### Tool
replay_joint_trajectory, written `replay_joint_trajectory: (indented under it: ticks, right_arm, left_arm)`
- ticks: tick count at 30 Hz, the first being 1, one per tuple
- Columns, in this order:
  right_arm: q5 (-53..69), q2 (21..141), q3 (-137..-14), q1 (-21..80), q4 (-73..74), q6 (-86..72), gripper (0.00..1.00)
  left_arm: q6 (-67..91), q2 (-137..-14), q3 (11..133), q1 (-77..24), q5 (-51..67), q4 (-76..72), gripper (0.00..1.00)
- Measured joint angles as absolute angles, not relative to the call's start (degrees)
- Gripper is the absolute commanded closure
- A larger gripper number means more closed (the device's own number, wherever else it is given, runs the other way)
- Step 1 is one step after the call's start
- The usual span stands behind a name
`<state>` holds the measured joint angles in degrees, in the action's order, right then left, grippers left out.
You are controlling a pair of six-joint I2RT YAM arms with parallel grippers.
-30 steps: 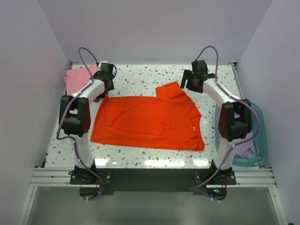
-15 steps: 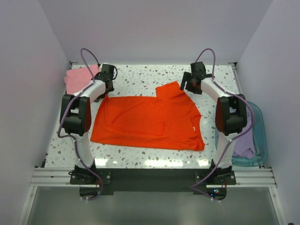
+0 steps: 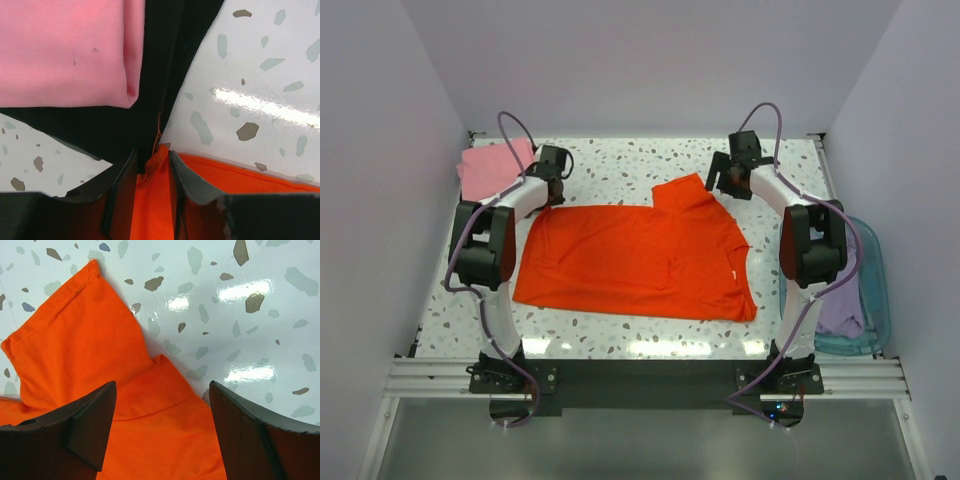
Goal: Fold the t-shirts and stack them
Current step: Fold the tshirt
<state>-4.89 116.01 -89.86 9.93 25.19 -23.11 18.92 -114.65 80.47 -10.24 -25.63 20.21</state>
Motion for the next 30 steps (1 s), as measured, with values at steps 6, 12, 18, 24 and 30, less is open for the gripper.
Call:
replay_joint_trajectory:
  ticks: [6, 12, 18, 24, 30]
  right_arm:
    - [-4.8, 116.0, -89.9, 9.8, 24.8, -23.1, 0.22]
    - [-4.5, 117.2, -89.9, 9.5, 24.4, -23.1, 0.23]
    - [-4.0, 118.8, -89.9, 8.9, 24.4, -23.1, 0.26]
    - [-3.4, 118.9, -89.9, 8.5, 24.3, -23.1, 0.26]
    - [-3.2, 119.3, -90.5, 8.3, 24.3, -23.1, 0.26]
  left_arm:
    - [18.9, -114.7, 80.3, -10.3, -25.8, 20.2, 0.65]
    - [18.9, -114.9, 80.4, -10.3, -25.8, 20.1, 0.67]
    - [18.9, -115.9, 80.4, -10.3, -25.8, 20.1, 0.72]
    - [18.9, -115.9, 80.5, -10.4, -25.8, 19.7, 0.76]
    - [18.9, -115.9, 80.6, -10.8, -25.4, 19.2, 0.77]
